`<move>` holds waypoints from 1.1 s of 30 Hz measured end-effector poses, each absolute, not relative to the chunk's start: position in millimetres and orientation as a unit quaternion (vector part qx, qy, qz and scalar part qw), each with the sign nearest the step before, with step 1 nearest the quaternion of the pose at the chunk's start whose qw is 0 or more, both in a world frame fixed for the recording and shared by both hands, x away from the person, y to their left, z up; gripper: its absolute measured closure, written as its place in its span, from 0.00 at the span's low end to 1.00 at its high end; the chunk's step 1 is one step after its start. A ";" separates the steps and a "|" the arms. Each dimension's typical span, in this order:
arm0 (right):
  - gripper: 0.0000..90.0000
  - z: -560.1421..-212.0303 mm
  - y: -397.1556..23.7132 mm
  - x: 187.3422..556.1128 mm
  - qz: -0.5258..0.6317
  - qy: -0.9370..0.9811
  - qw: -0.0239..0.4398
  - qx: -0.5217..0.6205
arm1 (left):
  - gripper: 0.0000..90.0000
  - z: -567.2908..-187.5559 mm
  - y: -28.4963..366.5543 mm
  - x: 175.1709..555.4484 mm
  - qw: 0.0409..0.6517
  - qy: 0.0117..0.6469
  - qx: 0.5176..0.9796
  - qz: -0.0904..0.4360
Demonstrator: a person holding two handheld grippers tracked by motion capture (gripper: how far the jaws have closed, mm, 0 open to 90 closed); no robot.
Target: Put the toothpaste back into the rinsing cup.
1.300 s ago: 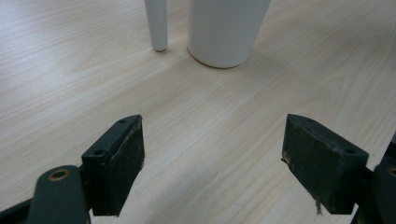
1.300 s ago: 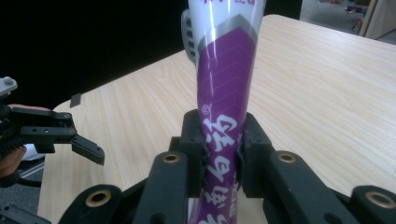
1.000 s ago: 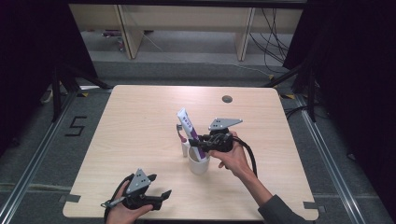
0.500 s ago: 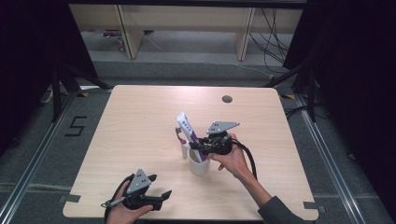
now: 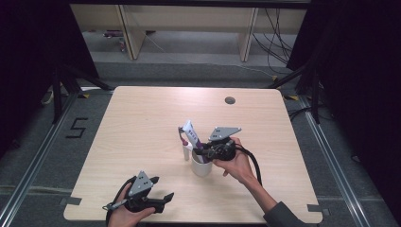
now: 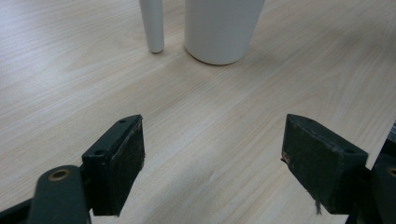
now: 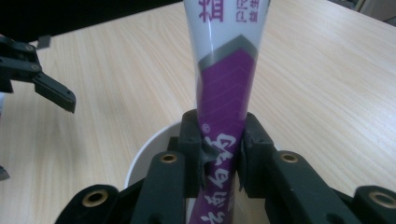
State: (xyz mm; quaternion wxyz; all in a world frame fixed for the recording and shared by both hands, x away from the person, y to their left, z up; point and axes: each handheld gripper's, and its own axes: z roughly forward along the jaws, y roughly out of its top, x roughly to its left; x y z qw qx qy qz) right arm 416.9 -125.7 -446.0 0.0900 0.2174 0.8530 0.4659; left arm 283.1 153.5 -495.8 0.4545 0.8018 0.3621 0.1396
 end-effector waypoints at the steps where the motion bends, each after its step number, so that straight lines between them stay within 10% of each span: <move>1: 0.82 -446.8 -125.3 415.8 0.464 0.853 0.092 0.223 | 0.23 -496.5 153.0 283.0 0.459 0.362 0.799 0.139; 33: 0.47 -427.4 -159.4 409.9 0.480 0.828 0.106 0.269 | 0.23 -495.5 155.9 285.0 0.444 0.355 0.810 0.144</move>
